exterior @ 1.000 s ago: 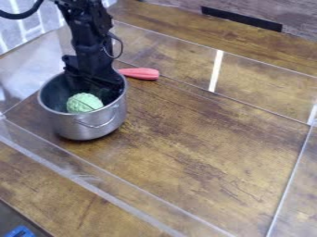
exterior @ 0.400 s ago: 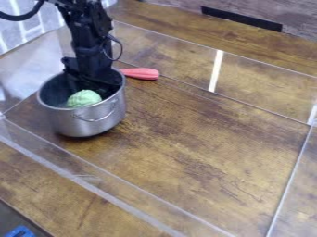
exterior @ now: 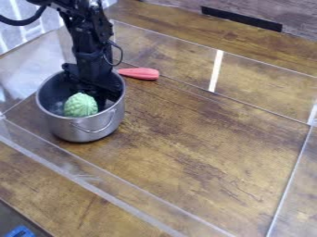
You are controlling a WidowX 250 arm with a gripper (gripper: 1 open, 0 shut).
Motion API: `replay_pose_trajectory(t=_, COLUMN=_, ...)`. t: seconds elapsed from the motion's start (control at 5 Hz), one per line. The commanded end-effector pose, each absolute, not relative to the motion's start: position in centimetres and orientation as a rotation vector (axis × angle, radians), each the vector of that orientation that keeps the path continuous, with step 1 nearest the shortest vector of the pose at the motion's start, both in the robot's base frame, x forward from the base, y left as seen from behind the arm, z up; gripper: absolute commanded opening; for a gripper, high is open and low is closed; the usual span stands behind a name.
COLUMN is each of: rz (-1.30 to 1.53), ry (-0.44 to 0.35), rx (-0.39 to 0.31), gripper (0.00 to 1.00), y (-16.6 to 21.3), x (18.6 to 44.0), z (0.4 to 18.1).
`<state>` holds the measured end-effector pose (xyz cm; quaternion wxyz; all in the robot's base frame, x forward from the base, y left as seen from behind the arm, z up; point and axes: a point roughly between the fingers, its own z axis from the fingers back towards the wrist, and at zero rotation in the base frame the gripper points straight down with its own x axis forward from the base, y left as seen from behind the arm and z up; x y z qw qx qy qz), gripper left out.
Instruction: Put the green object in the silver pot
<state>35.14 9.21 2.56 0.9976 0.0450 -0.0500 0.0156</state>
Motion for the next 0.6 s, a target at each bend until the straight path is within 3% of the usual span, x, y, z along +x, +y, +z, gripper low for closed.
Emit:
replay_pose_trajectory(t=0.0, rz=0.054, ry=-0.136, rx=0.095, gripper=0.00, y=9.70, x=35.31, z=4.35)
replay_pose_trajectory(t=0.4, rz=0.060, ry=-0.121, rx=0.088, gripper=0.00, y=9.38, x=35.06, z=4.87)
